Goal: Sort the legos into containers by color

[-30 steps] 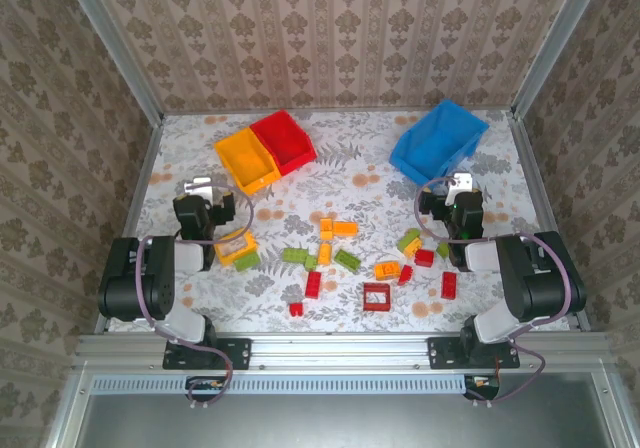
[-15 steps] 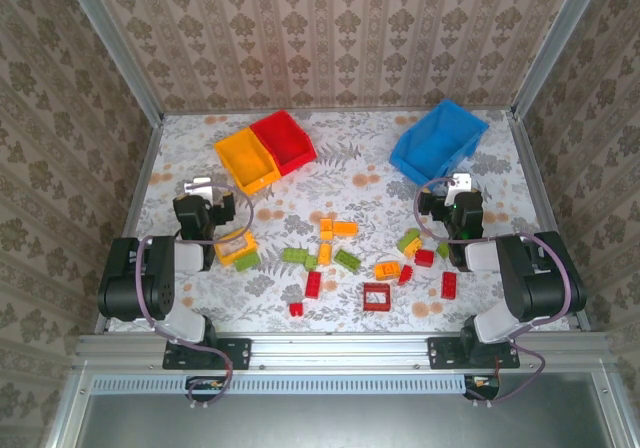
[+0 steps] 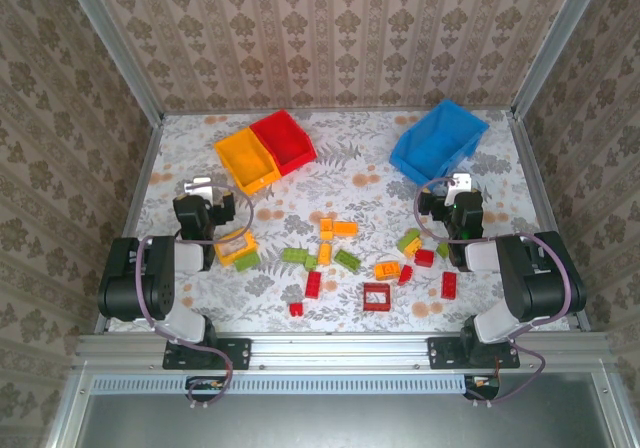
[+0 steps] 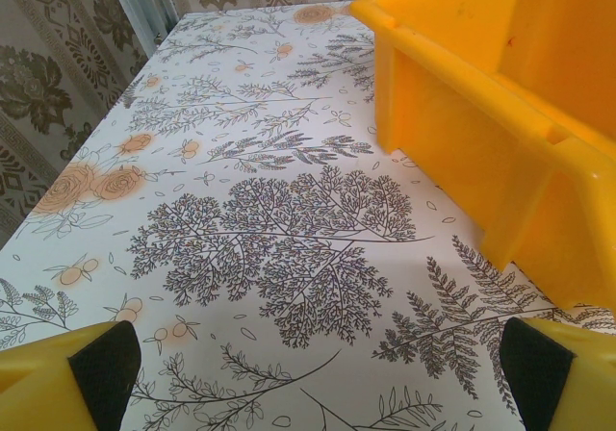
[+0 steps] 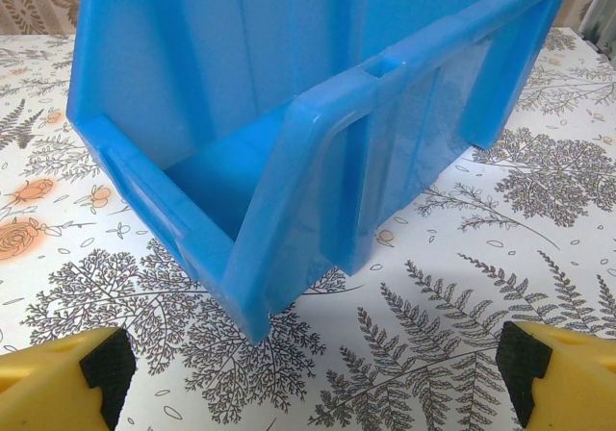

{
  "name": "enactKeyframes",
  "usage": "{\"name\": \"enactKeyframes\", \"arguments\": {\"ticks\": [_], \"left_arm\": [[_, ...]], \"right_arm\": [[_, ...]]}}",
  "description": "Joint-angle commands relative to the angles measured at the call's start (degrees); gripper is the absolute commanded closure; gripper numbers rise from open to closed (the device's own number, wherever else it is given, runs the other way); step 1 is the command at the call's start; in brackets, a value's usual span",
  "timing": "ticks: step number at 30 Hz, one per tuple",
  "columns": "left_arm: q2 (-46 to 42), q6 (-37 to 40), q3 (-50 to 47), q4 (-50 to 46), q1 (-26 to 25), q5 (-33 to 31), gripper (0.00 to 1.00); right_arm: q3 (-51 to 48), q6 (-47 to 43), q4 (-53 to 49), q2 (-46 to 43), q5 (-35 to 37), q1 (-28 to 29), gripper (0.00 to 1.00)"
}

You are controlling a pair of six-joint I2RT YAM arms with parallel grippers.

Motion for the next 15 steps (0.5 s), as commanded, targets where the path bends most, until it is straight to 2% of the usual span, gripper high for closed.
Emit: {"name": "enactKeyframes", "arguments": {"ticks": [1,4,6,7,9,10,12,13,14,15], "left_arm": [[-2.01,0.99,-0.77,2.49,-0.5,-0.4,0.0],[-12.69,3.11,1.54,-10.17,-4.46,-7.07,0.0],[-20.03,2.46,4.51,-17.98,-6.95,-11.11,0.0],[-22.93,2.06,6.57,-21.21,-8.28,-12.95,0.0],[-26.78,-3.04,12.97,-32.52,-10.09,-17.31,0.0],[-27.75,-8.46,17.98,-42.45,-9.74,-16.59,0.0],[-27.67,-25.85,28.01,-67.99,-7.65,-15.44,0.0],[-26.92,-33.3,30.75,-73.26,-6.04,-15.23,0.0],[-26.43,-35.42,30.87,-72.62,-3.22,-8.34,0.0],[-26.02,-36.61,30.35,-71.2,-0.89,-1.88,0.0]], "right_arm": [[0.28,-0.25,-0.78,-3.26,0.3,-0.06,0.0],[4.47,1.11,-16.91,-16.03,7.5,2.2,0.0],[10.88,9.46,-30.2,-23.57,10.45,2.33,0.0],[16.15,15.68,-40.68,-26.1,10.92,2.0,0.01],[26.11,25.43,-59.35,-28.0,6.01,0.03,0.0],[28.31,30.02,-64.81,-28.83,3.7,-0.57,0.0],[25.91,34.22,-60.78,-30.44,-7.47,-4.28,0.0],[24.9,37.12,-59.44,-30.51,-12.56,-7.08,0.0],[26.0,39.36,-62.1,-30.13,-12.88,-8.21,0.01],[28.65,39.25,-66.74,-29.45,-11.45,-8.11,0.07]]}}
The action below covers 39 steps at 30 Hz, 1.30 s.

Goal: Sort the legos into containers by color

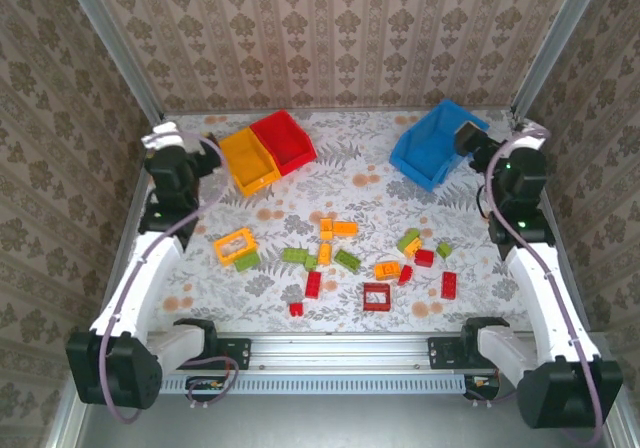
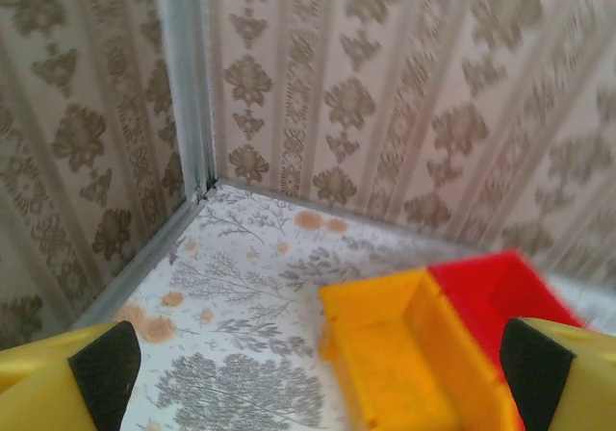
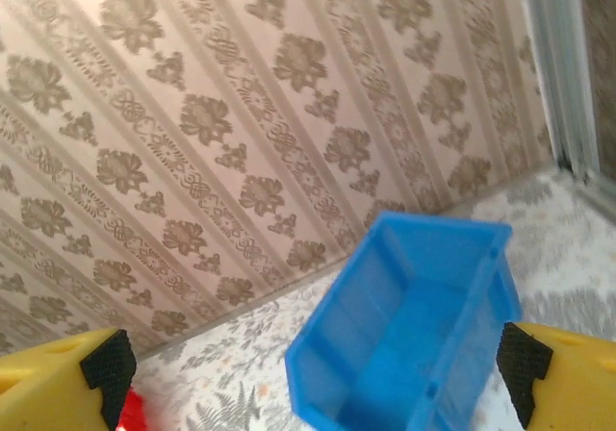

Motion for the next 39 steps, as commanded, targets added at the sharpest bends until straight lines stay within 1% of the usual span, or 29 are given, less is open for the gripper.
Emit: {"name": "enactKeyframes", "arguments": {"ticks": [1,2,4,6,8,10,13,17,19,21,23,27,34,39], "left_arm": [[1.65,-17.86,0.21,-21.89,5.19,10.6,0.0],[2.86,-18.76,1.51,-24.02,4.68,10.57,0.0],[7.39,-18.68,5.98,-29.71,4.02,11.31,0.0],[12.62,-17.34,10.43,-35.45,3.88,13.15,0.01],[18.39,-16.9,14.29,-39.98,3.69,14.23,0.01],[22.17,-16.9,16.42,-41.97,3.51,15.66,0.02],[25.25,-16.99,18.08,-41.42,3.02,17.15,0.04],[27.31,-16.95,18.73,-37.33,2.94,19.04,0.05],[29.25,-16.57,20.17,-36.92,2.99,20.15,0.07],[31.4,-15.9,22.18,-37.54,2.99,21.38,0.1],[33.38,-15.58,23.8,-38.08,3.04,22.54,0.12],[34.44,-15.33,24.28,-37.26,3.03,23.28,0.14],[35.84,-13.96,24.58,-36.8,3.08,23.53,0.18],[37.67,-12.27,26.31,-37.21,3.14,23.69,0.22]], "right_arm": [[4.04,10.08,-23.15,4.23,-4.91,-1.31,0.14],[7.35,9.59,-28.18,5.68,-2.88,-0.97,0.17],[11.58,8.71,-35.2,8.19,-0.91,-0.7,0.18],[14.14,7.78,-38.03,10.57,-0.82,-0.69,0.21],[15.9,7.43,-39.11,13.81,-2.31,-0.74,0.23],[18.2,7.64,-40.44,18.1,-3.93,-0.74,0.25],[22.58,7.28,-42.02,25.97,-5.92,-0.77,0.27],[24.83,6.32,-37.5,32.83,-6.72,-0.87,0.27],[26.18,6.62,-36.23,36.4,-6.98,-1.11,0.27],[27.91,6.94,-35.8,39.92,-7.31,-1.32,0.29],[29.59,6.59,-34.88,42.95,-7.75,-1.46,0.34],[32.61,5.96,-34.18,47.3,-7.27,-1.67,0.36],[37.05,3.57,-36.75,53.01,-5.22,-1.92,0.46],[39.45,1.59,-38.53,55.71,-4.4,-1.92,0.57]]}}
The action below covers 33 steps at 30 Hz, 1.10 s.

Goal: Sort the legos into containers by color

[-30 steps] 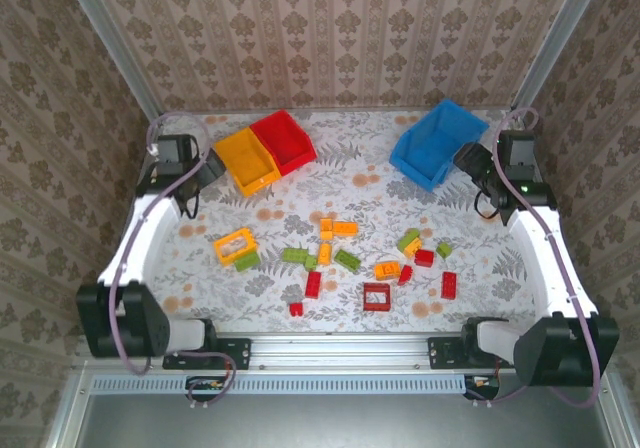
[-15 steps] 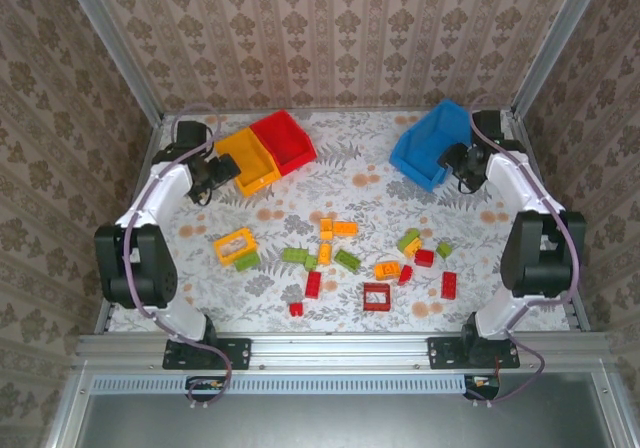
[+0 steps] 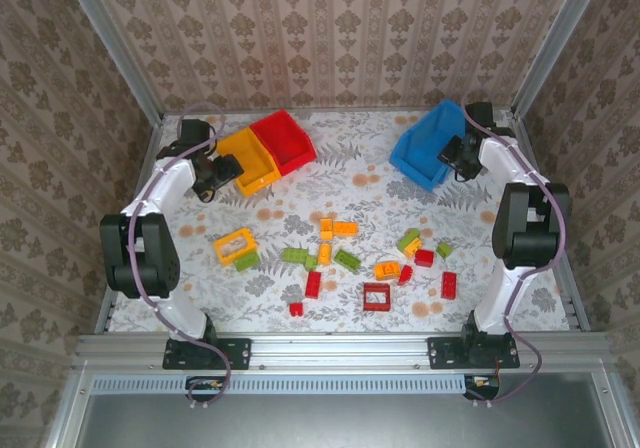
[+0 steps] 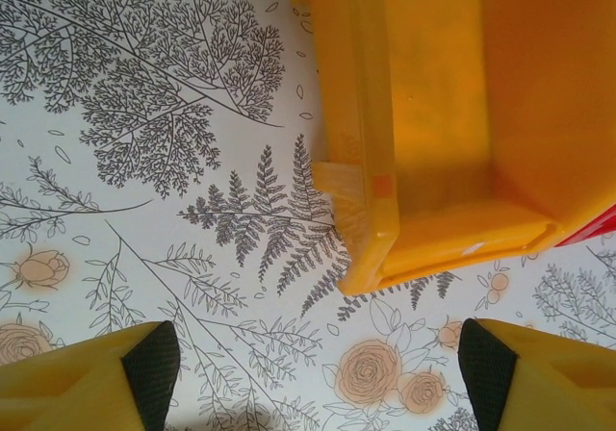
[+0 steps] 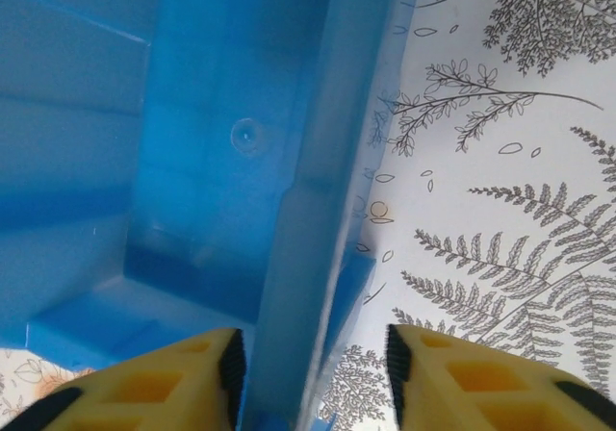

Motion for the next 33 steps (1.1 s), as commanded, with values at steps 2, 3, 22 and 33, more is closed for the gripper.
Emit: {"name": "enactKeyframes", "arguments": {"ticks": [2,3,22,33], "left_arm": [[2.46,3.38,3.76,-0.99,-0.03,0.66,0.24],[3.01,3.83,4.36,-1.2,0.06,0.36,0.25],[21.64,14.55,21.48,-6.17,0.06,-1.5,0.75],[18.69,21.23,17.73,-7.14,-3.76,-3.93,1.0]], "right_arm": [[2.49,-2.78,-2.91,1.69,2.49,-0.22,0.63],[2.58,-3.23,-3.05,1.64,2.88,-0.17,0.67],[-2.07,-14.55,-7.26,-7.89,10.64,5.98,0.96],[-6.83,-16.99,-7.26,-12.63,10.55,11.21,1.0]]}}
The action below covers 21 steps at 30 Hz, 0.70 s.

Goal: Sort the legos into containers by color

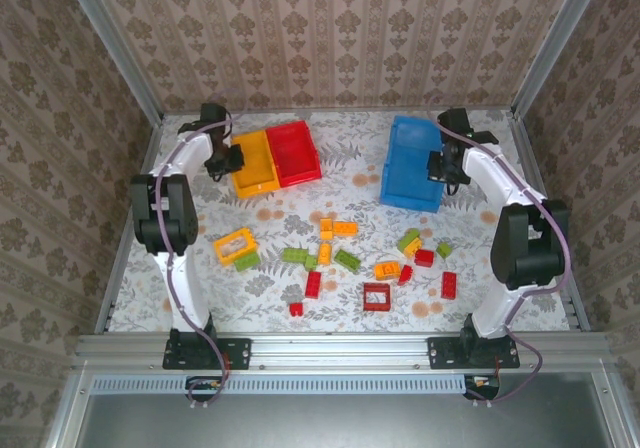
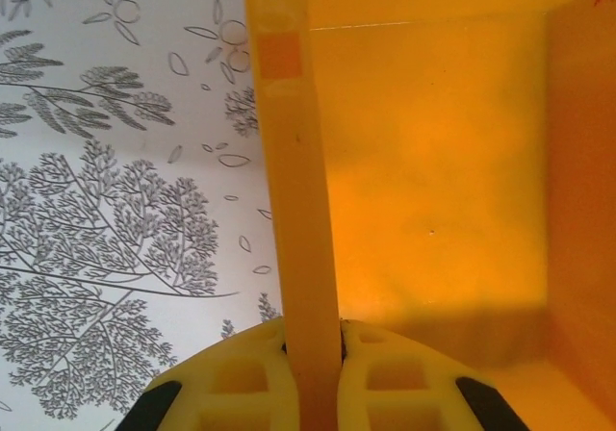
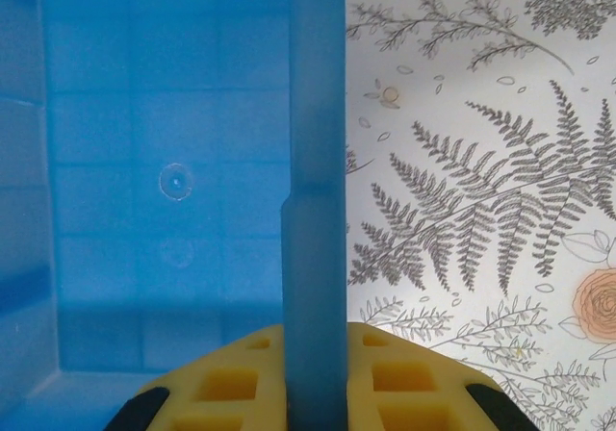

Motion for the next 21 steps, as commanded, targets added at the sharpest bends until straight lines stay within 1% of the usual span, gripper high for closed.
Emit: {"name": "enactKeyframes", "arguments": {"ticks": [1,4,9,15,21], "left_arm": [[-3.3,4.11,-3.7,-2.22,-2.44,-1.2,1.0],[-5.73,4.73,-6.69,-0.42,-5.01,-0.48,1.0],[-6.1,4.91,-7.03,-0.73,-8.63,-0.39,1.0],[-5.14,4.44,-6.34,-0.78,-10.8,-0.61,1.0],[-4.35,3.56,-4.69,-1.56,-12.05,-2.64,1.0]], "right_arm": [[-1.27,-1.73,1.13,-3.01,-0.29,1.81,1.0],[-2.28,-2.9,2.3,-2.91,-3.19,3.36,1.0],[-1.16,-3.74,2.68,-1.05,-6.75,5.17,1.0],[3.24,-3.78,1.06,3.7,-7.83,5.69,1.0],[6.85,-2.87,-1.13,7.72,-6.35,5.72,1.0]]}}
